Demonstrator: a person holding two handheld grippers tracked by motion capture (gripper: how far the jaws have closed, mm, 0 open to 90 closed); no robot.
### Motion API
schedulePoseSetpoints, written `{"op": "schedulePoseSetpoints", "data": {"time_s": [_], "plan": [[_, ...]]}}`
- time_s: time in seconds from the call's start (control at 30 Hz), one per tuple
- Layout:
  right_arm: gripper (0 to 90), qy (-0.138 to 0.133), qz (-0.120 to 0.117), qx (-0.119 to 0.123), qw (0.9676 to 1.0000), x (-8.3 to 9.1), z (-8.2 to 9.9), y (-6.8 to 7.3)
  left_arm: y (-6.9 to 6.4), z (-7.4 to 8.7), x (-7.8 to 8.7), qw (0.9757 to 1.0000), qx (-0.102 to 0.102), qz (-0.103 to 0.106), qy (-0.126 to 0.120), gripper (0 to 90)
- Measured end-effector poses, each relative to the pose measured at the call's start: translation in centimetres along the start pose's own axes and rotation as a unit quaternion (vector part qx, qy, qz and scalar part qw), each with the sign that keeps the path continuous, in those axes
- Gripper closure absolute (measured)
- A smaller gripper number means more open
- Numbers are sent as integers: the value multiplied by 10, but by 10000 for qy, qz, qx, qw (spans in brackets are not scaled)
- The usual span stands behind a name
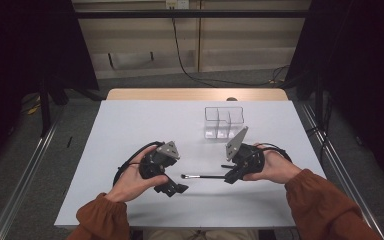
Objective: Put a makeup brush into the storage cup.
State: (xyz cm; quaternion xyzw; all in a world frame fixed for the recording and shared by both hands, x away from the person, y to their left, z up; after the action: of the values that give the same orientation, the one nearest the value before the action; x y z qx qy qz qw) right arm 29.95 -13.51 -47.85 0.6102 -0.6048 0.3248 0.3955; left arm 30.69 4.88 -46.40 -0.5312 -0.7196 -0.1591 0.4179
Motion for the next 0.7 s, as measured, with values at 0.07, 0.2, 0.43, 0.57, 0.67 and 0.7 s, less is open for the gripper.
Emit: {"op": "schedulePoseSetpoints", "data": {"time_s": [0.07,0.2,0.43,0.57,0.67,0.7], "plan": [[842,-21,101,-75,9999,0,3,0,4,4,1,9999,53,-25,-82,44],[842,-109,273,-155,9994,0,7,1,10,10,5,9995,165,-114,-254,44],[842,-316,332,-470,9978,4,18,3,19,23,13,9972,404,-365,-508,44],[842,-435,388,-628,9963,5,22,5,23,28,16,9949,536,-449,-731,44],[842,-498,469,-716,9951,3,24,7,26,31,18,9932,598,-533,-844,44],[842,-543,540,-720,9945,3,25,7,26,32,18,9925,623,-544,-898,44]]}}
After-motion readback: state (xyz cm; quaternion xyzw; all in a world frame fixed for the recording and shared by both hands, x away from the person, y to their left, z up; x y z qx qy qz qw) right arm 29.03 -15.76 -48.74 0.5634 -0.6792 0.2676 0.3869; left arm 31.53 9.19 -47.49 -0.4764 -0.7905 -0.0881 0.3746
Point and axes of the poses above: each handheld gripper's, and its own axes: x roughly backward along the jaws, z roughly out of its underside, y roughly to its left, the point moved 9 cm from there along -x, roughly forward along the jaws, and after that the axes turned 8 degrees about x, right-handed, at the moved point
